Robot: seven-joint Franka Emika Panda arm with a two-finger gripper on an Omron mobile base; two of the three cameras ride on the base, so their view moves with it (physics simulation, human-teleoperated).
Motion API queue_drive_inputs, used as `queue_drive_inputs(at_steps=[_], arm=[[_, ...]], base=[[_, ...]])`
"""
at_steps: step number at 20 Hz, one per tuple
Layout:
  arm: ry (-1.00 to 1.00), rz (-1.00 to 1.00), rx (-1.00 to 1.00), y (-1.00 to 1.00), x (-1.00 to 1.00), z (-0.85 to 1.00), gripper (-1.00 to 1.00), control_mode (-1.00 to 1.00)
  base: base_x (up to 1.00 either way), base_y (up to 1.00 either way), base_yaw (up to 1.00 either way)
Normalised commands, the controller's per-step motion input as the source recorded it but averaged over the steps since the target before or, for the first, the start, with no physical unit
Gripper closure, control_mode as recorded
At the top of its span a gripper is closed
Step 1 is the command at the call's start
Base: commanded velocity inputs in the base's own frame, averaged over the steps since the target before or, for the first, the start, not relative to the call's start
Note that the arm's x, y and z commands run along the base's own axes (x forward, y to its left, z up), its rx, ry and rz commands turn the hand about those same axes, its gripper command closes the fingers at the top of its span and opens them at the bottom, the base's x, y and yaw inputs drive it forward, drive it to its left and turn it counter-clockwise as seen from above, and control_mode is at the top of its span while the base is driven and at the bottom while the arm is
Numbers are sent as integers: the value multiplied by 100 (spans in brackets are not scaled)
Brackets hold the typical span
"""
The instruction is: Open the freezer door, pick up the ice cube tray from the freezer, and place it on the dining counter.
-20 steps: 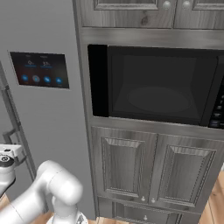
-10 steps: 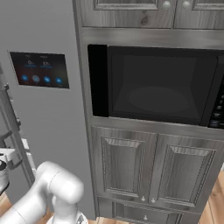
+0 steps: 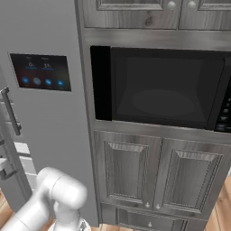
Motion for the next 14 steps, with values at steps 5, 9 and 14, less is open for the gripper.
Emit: queue_drive_inputs(at_steps=[5, 9, 14], arm=[[0, 0, 0, 48, -48, 0, 100, -100], [0, 0, 0, 49, -46, 0, 100, -100], [0, 0, -1, 52, -46, -1, 100, -100]], base=[[0, 0, 0], [0, 0, 0], [0, 0, 0]])
